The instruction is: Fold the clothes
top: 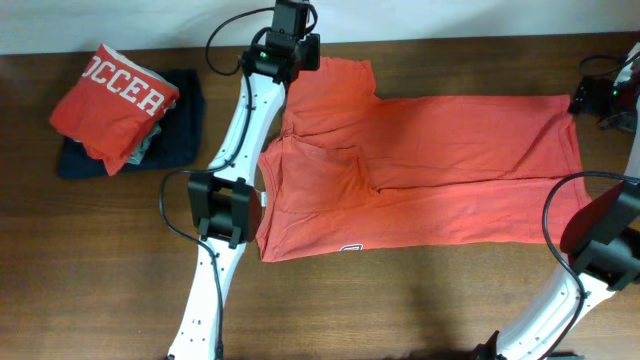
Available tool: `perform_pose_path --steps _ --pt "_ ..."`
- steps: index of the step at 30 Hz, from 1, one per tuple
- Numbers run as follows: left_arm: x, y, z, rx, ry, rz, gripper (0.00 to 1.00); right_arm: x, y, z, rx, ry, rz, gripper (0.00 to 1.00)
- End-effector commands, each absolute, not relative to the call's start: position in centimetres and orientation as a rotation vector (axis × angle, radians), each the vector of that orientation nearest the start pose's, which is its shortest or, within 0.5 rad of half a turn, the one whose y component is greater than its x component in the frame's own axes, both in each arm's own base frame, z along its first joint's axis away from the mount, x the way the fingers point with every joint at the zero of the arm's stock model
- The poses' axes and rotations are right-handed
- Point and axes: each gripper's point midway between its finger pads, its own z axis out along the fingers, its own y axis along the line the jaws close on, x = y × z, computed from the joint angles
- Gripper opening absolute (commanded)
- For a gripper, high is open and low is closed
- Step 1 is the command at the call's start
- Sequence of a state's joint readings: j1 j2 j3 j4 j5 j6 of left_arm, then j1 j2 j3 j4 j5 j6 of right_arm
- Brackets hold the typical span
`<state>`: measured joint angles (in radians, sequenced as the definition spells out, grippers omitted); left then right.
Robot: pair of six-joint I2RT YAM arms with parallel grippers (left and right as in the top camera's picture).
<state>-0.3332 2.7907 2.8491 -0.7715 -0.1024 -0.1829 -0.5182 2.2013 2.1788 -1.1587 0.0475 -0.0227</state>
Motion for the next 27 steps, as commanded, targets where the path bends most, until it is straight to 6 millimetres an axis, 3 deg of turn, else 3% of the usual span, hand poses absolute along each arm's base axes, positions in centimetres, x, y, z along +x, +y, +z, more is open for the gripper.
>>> perform_pose_path --steps 1,8,18,27 --pt "67.0 -20.5 7.1 0.106 2.313 -0.111 0.59 44.6 -26.3 15.2 0.697 2.682 -0.204 0.99" --pt "67.7 -20.6 3.1 0.104 2.314 -0.110 0.58 44.6 -26.3 15.2 0.698 2.682 -0.204 0.99" --pt "68.4 -21.2 1.2 0.114 2.292 -0.154 0.55 44.6 -26.3 15.2 0.698 2.682 -0.204 0.99" --pt "68.6 -20.2 -0.8 0.100 2.308 -0.142 0.54 44.6 -26.3 15.2 0.698 2.682 -0.204 0.99"
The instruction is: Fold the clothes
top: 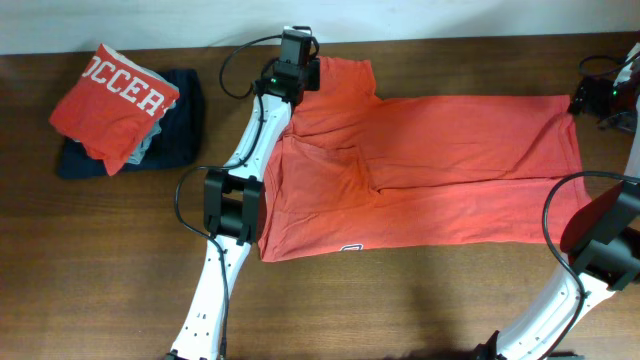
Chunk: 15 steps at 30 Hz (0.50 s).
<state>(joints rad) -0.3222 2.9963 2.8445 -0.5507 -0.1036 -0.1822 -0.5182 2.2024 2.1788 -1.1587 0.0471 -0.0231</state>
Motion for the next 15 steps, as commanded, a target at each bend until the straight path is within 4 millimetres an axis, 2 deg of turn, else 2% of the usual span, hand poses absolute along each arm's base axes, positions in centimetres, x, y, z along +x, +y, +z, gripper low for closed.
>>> perform_pose_path --steps 1,3,4,5,8,9,12,15 --pt "68.6 -20.1 -0.9 0.099 2.310 -0.141 0.50 44.6 -26.3 15.2 0.697 2.682 -0.204 0.98" --pt "68.6 -20.0 -0.9 0.097 2.313 -0.140 0.37 44.6 -26.3 15.2 0.698 2.682 -0.204 0.99" --pt "68.6 -20.0 -0.9 0.096 2.312 -0.140 0.35 44.6 -26.3 15.2 0.698 2.682 -0.204 0.99" --pt "68.7 -20.0 -0.5 0.096 2.306 -0.142 0.32 44.6 -26.3 15.2 0.698 2.682 -0.204 0.99" --pt "69.0 -19.9 0.9 0.092 2.287 -0.149 0.10 44.6 -26.3 15.2 0.698 2.682 -0.204 0.99" --pt "69.0 -19.9 1.4 0.091 2.281 -0.151 0.07 44.6 -26.3 15.2 0.698 2.682 -0.204 0.99" --pt "69.0 -20.3 3.4 0.101 2.265 -0.183 0.01 44.6 -26.3 15.2 0.698 2.682 -0.204 0.99" --pt "68.9 -21.5 5.2 0.138 2.246 -0.271 0.01 44.6 -26.3 15.2 0.698 2.682 -0.204 0.99"
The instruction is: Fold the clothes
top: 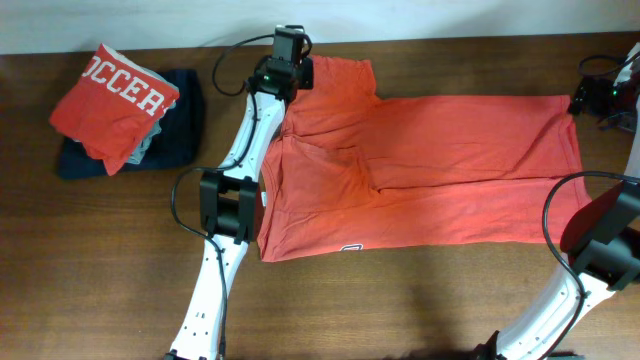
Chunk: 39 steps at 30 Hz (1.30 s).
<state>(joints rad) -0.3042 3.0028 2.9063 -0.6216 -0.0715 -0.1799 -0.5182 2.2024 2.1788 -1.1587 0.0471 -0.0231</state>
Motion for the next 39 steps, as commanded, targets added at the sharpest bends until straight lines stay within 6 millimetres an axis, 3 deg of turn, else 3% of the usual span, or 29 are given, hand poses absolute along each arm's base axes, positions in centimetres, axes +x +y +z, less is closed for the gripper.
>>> perform_pose_path --steps 1,6,13,20,27,30,39 --pt "68.9 -21.7 5.9 0.148 2.236 -0.298 0.01 44.6 -26.3 15.2 0.697 2.682 -0.204 0.99" --pt "68.8 -22.0 8.0 0.155 2.214 -0.317 0.01 44.6 -26.3 15.2 0.698 2.682 -0.204 0.99" --pt "68.0 -21.6 6.9 0.155 2.272 -0.305 0.01 45.2 -26.6 15.5 0.691 2.651 -0.213 0.99" --pt "67.6 -21.7 7.1 0.175 2.288 -0.364 0.01 46.3 -27.2 16.1 0.678 2.598 -0.229 0.99" --pt "67.5 -21.2 7.3 0.171 2.301 -0.370 0.01 48.2 -26.6 16.4 0.611 2.545 -0.141 1.00" --pt "67.4 -21.1 7.2 0.170 2.305 -0.368 0.01 49.7 -26.3 15.7 0.523 2.530 -0.096 0.89" --pt "67.1 -21.0 6.8 0.170 2.325 -0.365 0.01 53.4 -27.3 10.6 0.394 2.520 -0.140 0.89"
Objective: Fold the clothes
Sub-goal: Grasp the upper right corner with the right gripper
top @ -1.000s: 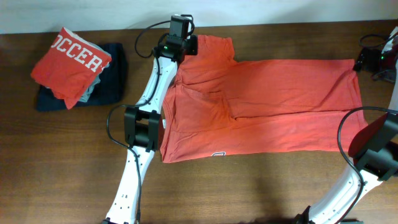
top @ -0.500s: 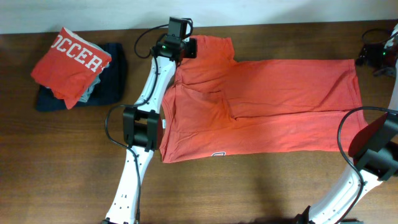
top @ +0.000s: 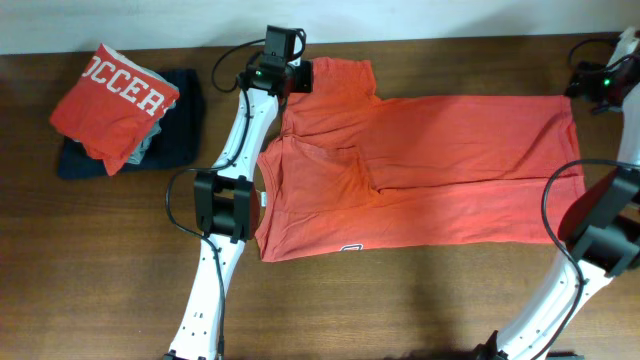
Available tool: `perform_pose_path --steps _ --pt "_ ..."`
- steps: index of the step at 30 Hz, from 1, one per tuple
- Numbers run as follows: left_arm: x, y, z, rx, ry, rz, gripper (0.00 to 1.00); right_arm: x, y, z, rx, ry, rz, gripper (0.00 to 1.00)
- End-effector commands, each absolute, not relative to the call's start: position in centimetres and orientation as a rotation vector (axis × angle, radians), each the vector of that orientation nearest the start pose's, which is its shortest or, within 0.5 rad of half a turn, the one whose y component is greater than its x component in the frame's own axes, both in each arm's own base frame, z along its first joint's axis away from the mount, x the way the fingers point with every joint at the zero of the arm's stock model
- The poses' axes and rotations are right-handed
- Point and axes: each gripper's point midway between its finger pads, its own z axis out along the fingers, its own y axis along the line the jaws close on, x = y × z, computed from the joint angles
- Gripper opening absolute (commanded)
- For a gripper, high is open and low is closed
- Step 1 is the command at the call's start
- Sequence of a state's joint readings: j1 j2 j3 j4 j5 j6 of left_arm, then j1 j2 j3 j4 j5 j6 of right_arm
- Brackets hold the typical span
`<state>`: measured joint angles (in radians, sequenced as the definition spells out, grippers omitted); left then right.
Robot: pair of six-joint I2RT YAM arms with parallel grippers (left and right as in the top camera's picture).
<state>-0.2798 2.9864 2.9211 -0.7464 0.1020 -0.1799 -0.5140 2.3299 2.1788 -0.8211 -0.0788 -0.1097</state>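
Note:
An orange T-shirt (top: pixel 430 160) lies flat across the table, collar end to the left, hem to the right, with its near left part folded over. My left gripper (top: pixel 287 72) hangs over the far left sleeve at the shirt's edge. Its wrist body hides the fingers. My right gripper (top: pixel 588 88) sits at the shirt's far right hem corner. Its jaws are too small to read in the overhead view.
A folded red "SOCCER" shirt (top: pixel 113 95) rests on folded dark navy clothing (top: pixel 182 140) at the far left. Both white arms reach in from the near edge, the left one along the shirt's left border. Cables trail by the back wall.
My left gripper has shifted a little to the left over the sleeve. The right gripper has moved slightly up and to the right, by the hem corner. The shirt looks unchanged.
My left gripper stood at the back edge over the far left sleeve, then sat slightly nearer on the sleeve, then edged left twice. The right gripper stayed at the far right hem corner until its small shift now. The shirt kept its shape throughout.

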Motion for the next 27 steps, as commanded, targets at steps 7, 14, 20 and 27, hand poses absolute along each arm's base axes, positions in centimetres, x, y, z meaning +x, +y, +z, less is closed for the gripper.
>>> perform_pose_path --steps 7,14,20,27 --pt "67.0 -20.9 6.6 0.166 2.335 -0.354 0.01 56.1 -28.5 8.0 0.373 2.449 -0.167 0.91" --pt "67.0 -20.6 6.6 0.160 2.338 -0.348 0.01 57.3 -28.8 5.4 0.363 2.432 -0.168 0.89" --pt "67.0 -20.6 6.6 0.160 2.338 -0.349 0.01 57.4 -28.2 1.2 0.363 2.483 -0.143 0.83" --pt "67.0 -20.6 6.6 0.160 2.339 -0.348 0.01 57.1 -28.0 -0.7 0.369 2.510 -0.132 0.73"
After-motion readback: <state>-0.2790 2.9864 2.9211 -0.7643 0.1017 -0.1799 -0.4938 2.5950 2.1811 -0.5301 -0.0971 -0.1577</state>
